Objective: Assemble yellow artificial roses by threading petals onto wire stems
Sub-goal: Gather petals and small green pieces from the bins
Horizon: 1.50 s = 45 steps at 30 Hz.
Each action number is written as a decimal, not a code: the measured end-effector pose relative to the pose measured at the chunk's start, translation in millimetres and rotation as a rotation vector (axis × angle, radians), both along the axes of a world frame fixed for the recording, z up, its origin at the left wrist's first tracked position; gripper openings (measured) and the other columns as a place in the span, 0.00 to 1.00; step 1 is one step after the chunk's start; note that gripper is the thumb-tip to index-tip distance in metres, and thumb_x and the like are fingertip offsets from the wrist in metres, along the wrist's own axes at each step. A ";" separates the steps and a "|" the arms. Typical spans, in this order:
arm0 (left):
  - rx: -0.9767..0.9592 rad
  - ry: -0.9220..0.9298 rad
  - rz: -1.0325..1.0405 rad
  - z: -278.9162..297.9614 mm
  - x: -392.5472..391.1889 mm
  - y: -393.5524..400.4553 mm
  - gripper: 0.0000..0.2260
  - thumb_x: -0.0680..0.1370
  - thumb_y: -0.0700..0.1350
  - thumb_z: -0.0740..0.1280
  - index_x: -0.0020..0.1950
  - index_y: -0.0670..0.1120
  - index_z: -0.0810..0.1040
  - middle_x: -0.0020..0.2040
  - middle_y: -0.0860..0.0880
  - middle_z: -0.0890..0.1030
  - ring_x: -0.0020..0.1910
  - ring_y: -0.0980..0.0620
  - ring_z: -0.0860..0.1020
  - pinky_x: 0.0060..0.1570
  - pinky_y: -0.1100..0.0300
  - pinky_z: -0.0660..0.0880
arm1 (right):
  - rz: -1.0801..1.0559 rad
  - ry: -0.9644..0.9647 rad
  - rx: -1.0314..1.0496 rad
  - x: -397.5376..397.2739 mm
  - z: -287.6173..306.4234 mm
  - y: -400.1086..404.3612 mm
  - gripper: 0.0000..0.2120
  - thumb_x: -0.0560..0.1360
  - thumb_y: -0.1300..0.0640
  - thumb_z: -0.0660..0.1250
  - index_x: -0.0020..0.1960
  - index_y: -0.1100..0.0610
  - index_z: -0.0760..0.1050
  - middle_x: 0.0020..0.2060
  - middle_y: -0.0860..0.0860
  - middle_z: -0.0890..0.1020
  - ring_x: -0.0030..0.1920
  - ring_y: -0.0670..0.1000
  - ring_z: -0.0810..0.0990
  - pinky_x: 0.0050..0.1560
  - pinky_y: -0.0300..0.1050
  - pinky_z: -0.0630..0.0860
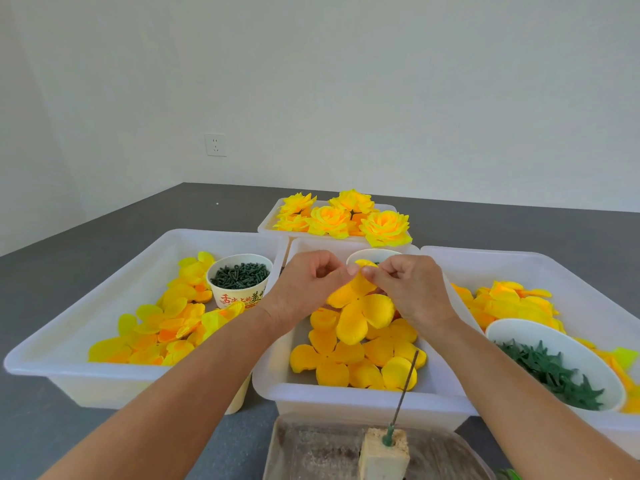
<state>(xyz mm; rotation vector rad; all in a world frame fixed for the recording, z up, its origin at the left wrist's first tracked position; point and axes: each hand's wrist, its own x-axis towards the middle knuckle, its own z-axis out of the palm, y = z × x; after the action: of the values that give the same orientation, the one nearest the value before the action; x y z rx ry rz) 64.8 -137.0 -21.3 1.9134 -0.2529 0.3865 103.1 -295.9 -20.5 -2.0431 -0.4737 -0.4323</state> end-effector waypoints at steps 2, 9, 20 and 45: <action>0.012 0.021 -0.027 1.4 -1.5 0.6 0.08 0.76 0.44 0.67 0.38 0.44 0.80 0.29 0.56 0.74 0.29 0.61 0.69 0.30 0.69 0.67 | 0.055 -0.026 0.006 -2.9 1.1 -0.3 0.09 0.72 0.57 0.72 0.39 0.64 0.82 0.33 0.56 0.82 0.34 0.52 0.78 0.36 0.41 0.73; -0.115 0.153 -0.086 5.0 -5.3 7.4 0.07 0.78 0.36 0.62 0.45 0.34 0.77 0.36 0.42 0.76 0.32 0.54 0.74 0.31 0.64 0.72 | 0.282 0.123 0.113 -7.8 1.3 -1.7 0.10 0.73 0.62 0.70 0.40 0.70 0.79 0.25 0.49 0.73 0.27 0.42 0.68 0.30 0.33 0.65; -0.430 0.275 -0.358 13.4 -10.0 17.4 0.07 0.69 0.41 0.64 0.41 0.37 0.76 0.33 0.45 0.79 0.31 0.52 0.76 0.33 0.62 0.73 | 0.775 0.671 0.557 -9.1 10.9 -4.1 0.09 0.60 0.55 0.72 0.38 0.59 0.84 0.35 0.53 0.85 0.36 0.49 0.84 0.34 0.39 0.79; -0.181 0.015 -0.133 1.1 -4.9 16.0 0.11 0.73 0.39 0.69 0.32 0.41 0.72 0.24 0.54 0.72 0.22 0.58 0.70 0.23 0.66 0.66 | 0.425 0.278 0.338 -1.8 -0.2 -3.4 0.14 0.66 0.51 0.71 0.37 0.64 0.79 0.31 0.55 0.77 0.34 0.51 0.73 0.35 0.41 0.72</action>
<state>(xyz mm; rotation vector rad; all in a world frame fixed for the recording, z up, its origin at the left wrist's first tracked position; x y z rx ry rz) 59.9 -121.0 -20.2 1.7112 -0.3225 0.2952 101.2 -299.3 -20.6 -1.5890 -0.6000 0.0304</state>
